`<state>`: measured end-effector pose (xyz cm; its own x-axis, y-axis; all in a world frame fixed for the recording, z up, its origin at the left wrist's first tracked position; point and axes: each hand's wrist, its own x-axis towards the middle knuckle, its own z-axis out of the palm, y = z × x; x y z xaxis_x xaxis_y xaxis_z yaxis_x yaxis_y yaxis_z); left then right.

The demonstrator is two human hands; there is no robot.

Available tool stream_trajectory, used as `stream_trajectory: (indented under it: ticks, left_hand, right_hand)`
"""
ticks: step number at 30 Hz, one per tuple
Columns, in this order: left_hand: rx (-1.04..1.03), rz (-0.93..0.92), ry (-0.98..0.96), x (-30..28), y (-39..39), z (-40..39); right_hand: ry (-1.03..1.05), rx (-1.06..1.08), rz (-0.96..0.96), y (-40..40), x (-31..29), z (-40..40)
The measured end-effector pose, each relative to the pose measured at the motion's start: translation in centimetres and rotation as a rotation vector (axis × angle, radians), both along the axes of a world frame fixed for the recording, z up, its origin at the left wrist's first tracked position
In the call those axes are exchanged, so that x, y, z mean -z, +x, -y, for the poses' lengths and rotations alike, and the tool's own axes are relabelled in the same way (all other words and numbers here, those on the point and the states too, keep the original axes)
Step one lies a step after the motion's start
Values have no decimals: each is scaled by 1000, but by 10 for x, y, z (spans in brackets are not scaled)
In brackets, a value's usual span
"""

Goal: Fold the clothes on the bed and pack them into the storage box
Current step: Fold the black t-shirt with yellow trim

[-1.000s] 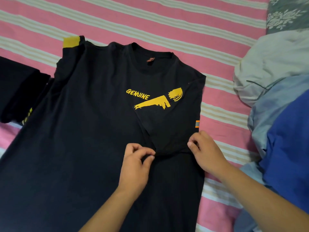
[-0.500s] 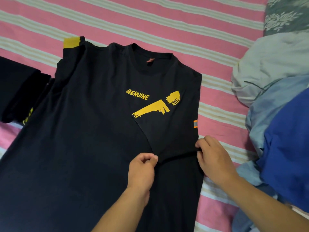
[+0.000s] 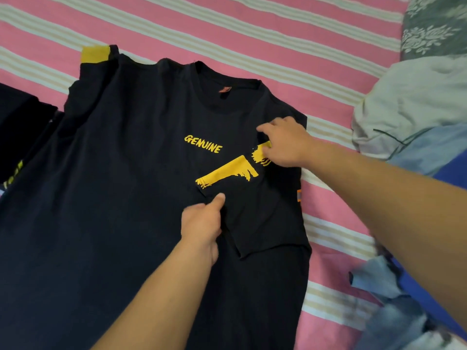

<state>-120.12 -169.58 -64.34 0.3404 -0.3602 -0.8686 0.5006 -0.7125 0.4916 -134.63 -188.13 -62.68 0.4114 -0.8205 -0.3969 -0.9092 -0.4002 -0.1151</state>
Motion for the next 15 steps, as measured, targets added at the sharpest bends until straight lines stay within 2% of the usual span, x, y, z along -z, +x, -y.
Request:
stream_trajectory:
  ticks: [2, 3, 6, 8, 10, 12, 14, 15]
  left_hand:
    - [-18, -131, -48, -5, -3, 16]
    - [10, -169, -101, -13, -7, 22]
    - [315, -79, -317, -36, -18, 25]
    - [538, -94, -378, -58, -25, 31]
    - [669, -103, -370, -72, -32, 46]
    - [748, -76, -353, -87, -41, 66]
    - [726, -75, -363, -103, -49, 84]
    - [699, -82, -383, -109, -50, 92]
  right_hand:
    - [-19, 153, 120, 17, -9, -16]
    - [66, 295, 249, 20, -18, -33]
    - [551, 637, 713, 16, -44, -106]
    - [575, 664, 976, -4, -56, -146]
    - [499, 699, 1111, -26, -54, -172]
    - [323, 905, 1075, -48, -38, -202]
    - [194, 1147, 758, -66, -19, -249]
    - [199, 1219, 582, -71, -6, -276]
